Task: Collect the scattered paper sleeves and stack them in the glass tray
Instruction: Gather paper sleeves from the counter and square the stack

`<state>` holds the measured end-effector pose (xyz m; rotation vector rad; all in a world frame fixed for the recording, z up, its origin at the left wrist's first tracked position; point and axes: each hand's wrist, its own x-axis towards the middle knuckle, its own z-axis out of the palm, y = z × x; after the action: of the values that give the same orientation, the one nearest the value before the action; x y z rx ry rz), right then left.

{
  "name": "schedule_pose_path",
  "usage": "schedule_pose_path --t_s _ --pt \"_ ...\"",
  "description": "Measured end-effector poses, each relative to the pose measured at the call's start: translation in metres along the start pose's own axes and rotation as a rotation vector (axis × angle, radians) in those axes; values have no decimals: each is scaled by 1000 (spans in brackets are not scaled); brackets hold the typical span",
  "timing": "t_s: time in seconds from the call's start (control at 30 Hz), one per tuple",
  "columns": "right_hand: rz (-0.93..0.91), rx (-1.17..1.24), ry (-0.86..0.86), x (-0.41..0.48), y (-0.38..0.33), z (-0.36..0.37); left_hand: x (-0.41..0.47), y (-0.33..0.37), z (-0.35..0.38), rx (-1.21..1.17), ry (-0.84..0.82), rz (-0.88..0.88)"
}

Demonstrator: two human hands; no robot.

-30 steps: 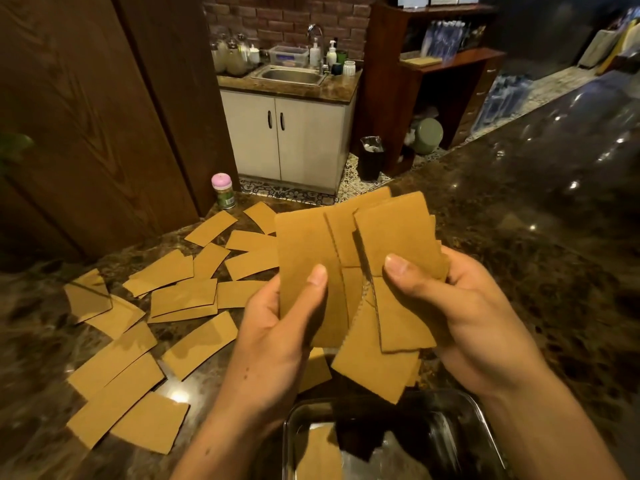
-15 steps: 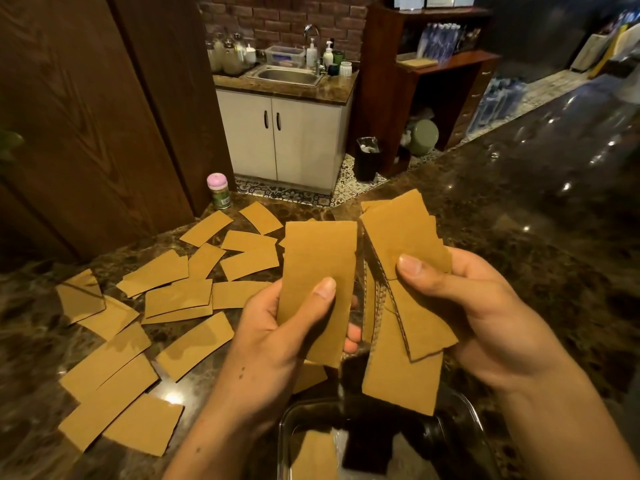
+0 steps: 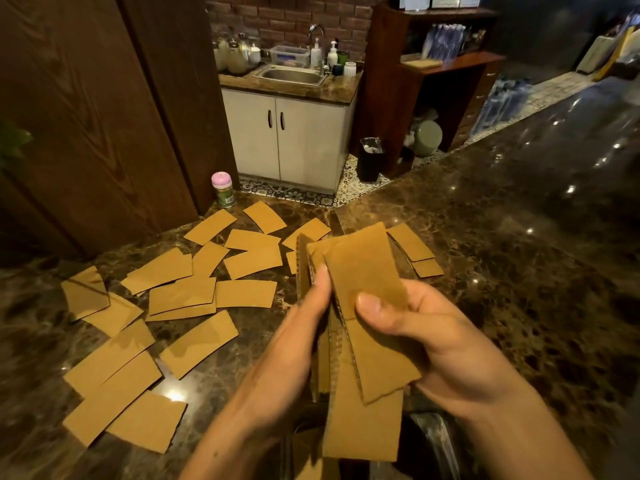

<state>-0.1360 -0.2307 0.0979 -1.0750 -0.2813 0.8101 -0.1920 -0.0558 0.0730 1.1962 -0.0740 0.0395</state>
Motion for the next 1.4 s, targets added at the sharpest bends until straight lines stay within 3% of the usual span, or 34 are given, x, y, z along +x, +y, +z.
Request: schedule_pose_path --t_s 0.13,0.23,0.37,0.63,0.73,0.87,1.0,1.1,1.2,1.3,1.4 --pt "-78 34 151 1 2 3 4 3 20 -263 2 -299" --pt "-143 71 284 2 4 6 8 -8 11 -199 118 -290" --pt "-156 36 315 0 6 5 13 -7 11 -29 174 -170" --pt "-130 -109 235 0 -5 -7 6 1 -6 130 -128 -134" --pt "-148 -104 234 -2 -9 -7 11 2 -8 142 23 -33" --pt "-46 -213 149 -7 -4 -9 17 1 -6 -113 308 69" --pt "89 -241 18 -9 8 -7 21 3 5 -238 394 94" --pt "62 -225 -7 -11 13 -7 24 4 9 -243 379 91" --pt "-27 -145 86 -14 15 -11 25 7 2 -240 311 88" --pt "-184 -51 267 -13 17 -10 23 4 3 -166 227 -44" --pt "-299 -73 273 0 26 1 18 -7 23 -131 154 -190"
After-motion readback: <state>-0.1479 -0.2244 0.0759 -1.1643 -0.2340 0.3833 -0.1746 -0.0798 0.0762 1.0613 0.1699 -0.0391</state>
